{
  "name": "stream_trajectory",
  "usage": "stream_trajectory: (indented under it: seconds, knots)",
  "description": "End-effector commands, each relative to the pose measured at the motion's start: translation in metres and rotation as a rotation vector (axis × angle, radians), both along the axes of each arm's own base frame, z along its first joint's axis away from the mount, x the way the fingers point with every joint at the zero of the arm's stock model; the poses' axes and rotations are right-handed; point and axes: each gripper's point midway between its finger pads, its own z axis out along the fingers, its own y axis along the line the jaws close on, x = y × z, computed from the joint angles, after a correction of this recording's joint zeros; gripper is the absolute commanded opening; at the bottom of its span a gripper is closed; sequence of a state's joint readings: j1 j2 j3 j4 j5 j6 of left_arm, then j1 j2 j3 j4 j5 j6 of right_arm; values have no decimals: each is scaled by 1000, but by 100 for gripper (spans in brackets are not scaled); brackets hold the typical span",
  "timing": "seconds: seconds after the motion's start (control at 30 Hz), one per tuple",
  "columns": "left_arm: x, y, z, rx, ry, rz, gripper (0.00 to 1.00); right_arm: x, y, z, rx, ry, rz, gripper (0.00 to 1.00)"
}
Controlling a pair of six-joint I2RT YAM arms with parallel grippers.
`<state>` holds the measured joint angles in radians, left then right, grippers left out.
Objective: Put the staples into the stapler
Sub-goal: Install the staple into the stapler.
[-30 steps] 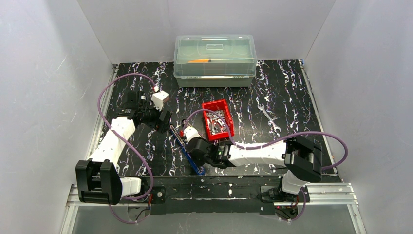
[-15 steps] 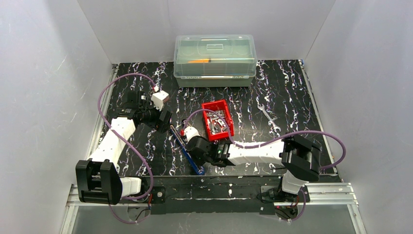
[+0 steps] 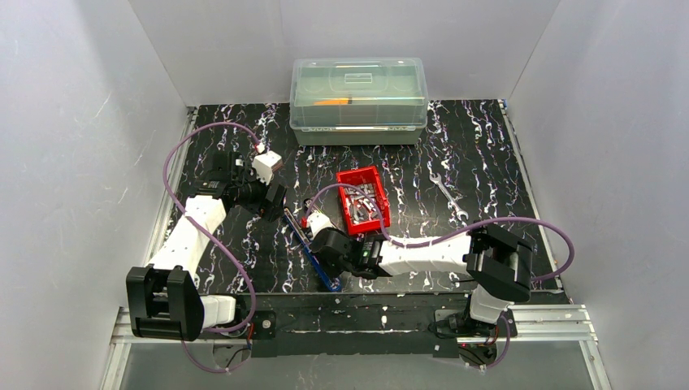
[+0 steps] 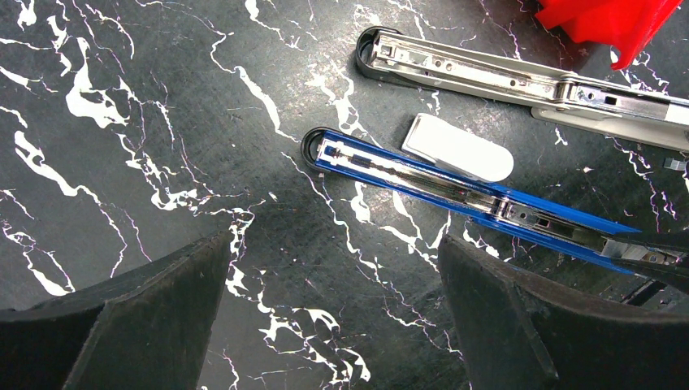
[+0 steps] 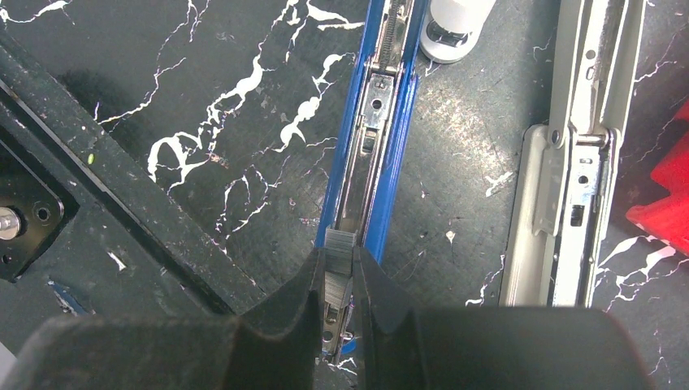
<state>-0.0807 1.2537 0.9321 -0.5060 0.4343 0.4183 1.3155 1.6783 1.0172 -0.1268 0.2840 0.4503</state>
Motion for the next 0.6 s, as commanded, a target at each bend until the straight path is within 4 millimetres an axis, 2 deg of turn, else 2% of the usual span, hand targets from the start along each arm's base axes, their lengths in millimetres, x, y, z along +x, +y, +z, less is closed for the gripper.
stream_trajectory:
  seconds: [0.0, 0.57]
  knots:
    - [2, -3, 13, -21, -20, -7, 100, 1, 7, 4, 43, 7, -10, 18]
    - [3, -2, 13, -19, -24, -7, 99, 0, 9, 2, 40, 15, -8, 15]
